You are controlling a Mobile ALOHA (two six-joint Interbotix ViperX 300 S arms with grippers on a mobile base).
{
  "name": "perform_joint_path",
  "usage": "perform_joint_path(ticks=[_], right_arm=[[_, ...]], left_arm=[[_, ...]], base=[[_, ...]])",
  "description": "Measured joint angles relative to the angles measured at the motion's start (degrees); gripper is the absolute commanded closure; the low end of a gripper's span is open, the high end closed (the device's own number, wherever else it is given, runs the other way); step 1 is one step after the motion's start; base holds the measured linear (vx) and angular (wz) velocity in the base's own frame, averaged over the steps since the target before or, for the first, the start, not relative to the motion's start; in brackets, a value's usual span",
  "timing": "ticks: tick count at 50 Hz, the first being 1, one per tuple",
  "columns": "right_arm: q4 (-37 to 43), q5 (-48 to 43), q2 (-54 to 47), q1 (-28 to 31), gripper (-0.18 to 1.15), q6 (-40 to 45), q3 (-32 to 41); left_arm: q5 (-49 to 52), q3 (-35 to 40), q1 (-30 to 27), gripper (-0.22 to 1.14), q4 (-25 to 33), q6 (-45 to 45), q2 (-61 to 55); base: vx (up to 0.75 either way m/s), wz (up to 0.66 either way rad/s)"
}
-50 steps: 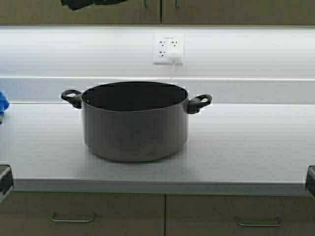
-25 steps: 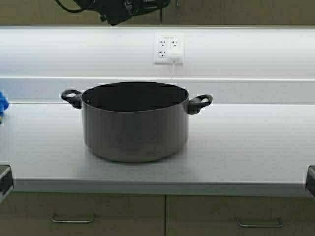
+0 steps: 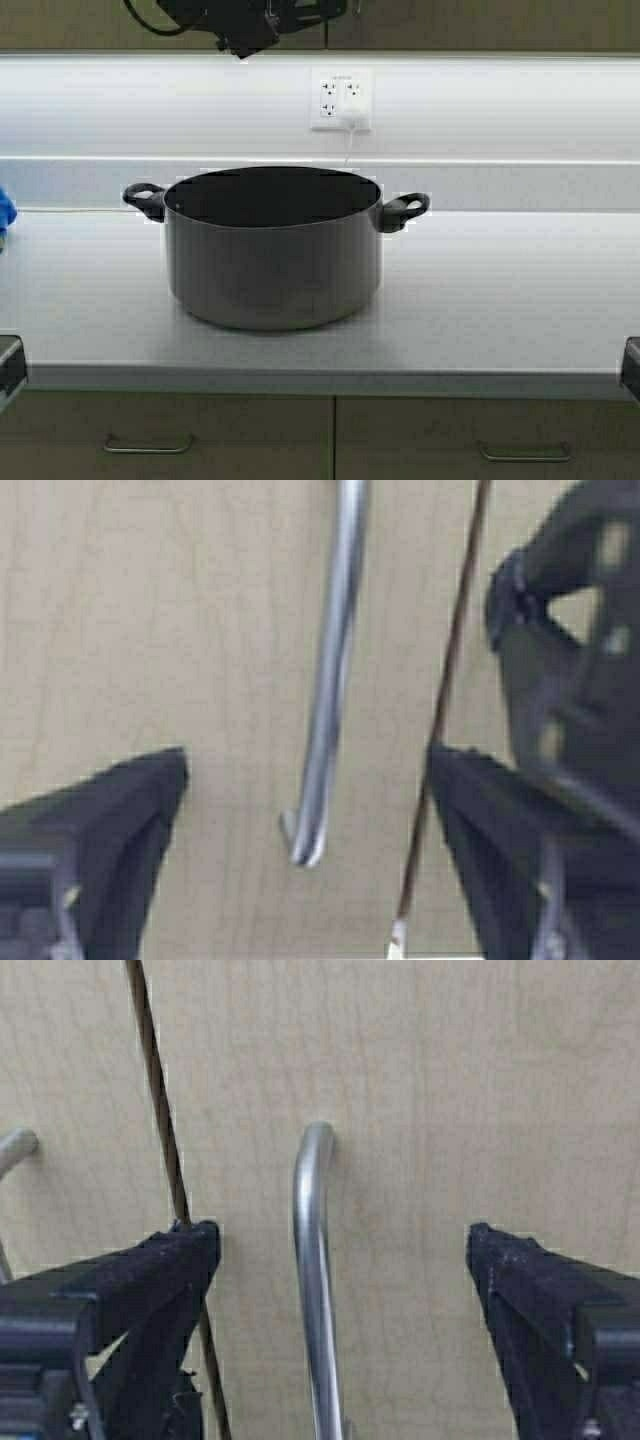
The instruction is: Open the cabinet, put the pot inside, then close it
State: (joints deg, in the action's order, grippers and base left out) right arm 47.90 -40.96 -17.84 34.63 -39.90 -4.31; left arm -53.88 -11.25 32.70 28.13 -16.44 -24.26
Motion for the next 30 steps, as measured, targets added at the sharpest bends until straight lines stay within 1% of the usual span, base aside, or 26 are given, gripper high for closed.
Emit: perform_joint_path(ticks=[2, 4, 6, 7, 9, 10, 13, 14, 16, 17, 18, 19, 22, 24, 26, 30], right_arm=[[0.0, 0.0, -0.1, 0.0, -0.05, 0.0, 0.2], [0.0, 0.0, -0.1, 0.0, 0.01, 0.0, 0.3], [0.0, 0.0, -0.1, 0.0, 0.09, 0.0, 0.4], [0.1, 0.0, -0.2, -0.1, 0.15, 0.0, 0.4], [0.0, 0.0, -0.2, -0.3, 0.30, 0.1, 0.4], [0.0, 0.0, -0.2, -0.4, 0.40, 0.0, 0.4], [0.0, 0.3, -0.2, -0.6, 0.73, -0.2, 0.4], [0.0, 0.4, -0.2, -0.4, 0.84, -0.4, 0.5], [-0.2, 0.5, -0.2, -0.3, 1.02, -0.2, 0.6], [-0.3, 0.8, -0.2, -0.4, 1.07, -0.2, 0.7], [-0.4, 1.1, -0.2, -0.4, 1.08, -0.1, 0.6], [-0.4, 1.2, -0.1, -0.3, 1.07, -0.2, 0.6], [-0.6, 1.8, 0.0, -0.4, 0.94, -0.2, 0.3], [-0.7, 2.1, 0.4, -0.4, 0.86, -0.2, -0.1], [-0.7, 2.5, 1.0, -0.4, 0.86, -0.3, -0.8], [-0.7, 3.7, 2.7, -0.3, 0.91, -0.3, -2.5]], left_arm=[[-0.1, 0.2, -0.2, -0.03, 0.0, 0.0, -0.2], [0.0, 0.4, -0.2, 0.04, 0.0, 0.1, -0.3], [0.1, 0.6, -0.4, 0.14, 0.0, 0.0, -0.3], [0.1, 0.6, -0.4, 0.21, 0.0, 0.0, -0.3], [0.0, 0.7, -0.8, 0.39, 0.1, 0.0, -0.3], [0.0, 0.6, -1.1, 0.48, 0.1, 0.0, -0.3], [0.3, 0.7, -1.1, 0.83, 0.0, 0.2, -0.3], [0.3, 0.7, -1.0, 0.92, 0.0, 0.3, -0.3], [0.4, 0.7, -0.6, 1.06, 0.0, 0.0, -0.3], [0.4, 0.7, -0.7, 1.06, 0.0, -0.1, -0.3], [0.6, 0.7, -0.8, 1.03, -0.2, -0.1, -0.3], [0.8, 0.6, -0.9, 0.99, -0.3, -0.1, -0.2], [1.6, 0.4, -0.9, 0.87, -0.4, -0.1, 0.0], [2.2, 0.0, -1.0, 0.82, -0.4, -0.2, 0.4], [2.6, -0.6, -1.1, 0.84, -0.5, -0.2, 0.9], [4.0, -2.8, -1.2, 0.87, -1.0, -0.2, 3.0]], base=[[-0.02, -0.01], [-0.02, -0.01], [-0.02, -0.01], [-0.02, -0.01], [-0.02, -0.01], [-0.02, -0.01], [-0.01, -0.01], [-0.02, -0.02], [-0.02, -0.02], [-0.02, -0.02], [-0.01, -0.01], [-0.01, 0.01], [0.00, 0.00], [0.00, 0.00], [0.00, 0.00], [0.00, 0.00]])
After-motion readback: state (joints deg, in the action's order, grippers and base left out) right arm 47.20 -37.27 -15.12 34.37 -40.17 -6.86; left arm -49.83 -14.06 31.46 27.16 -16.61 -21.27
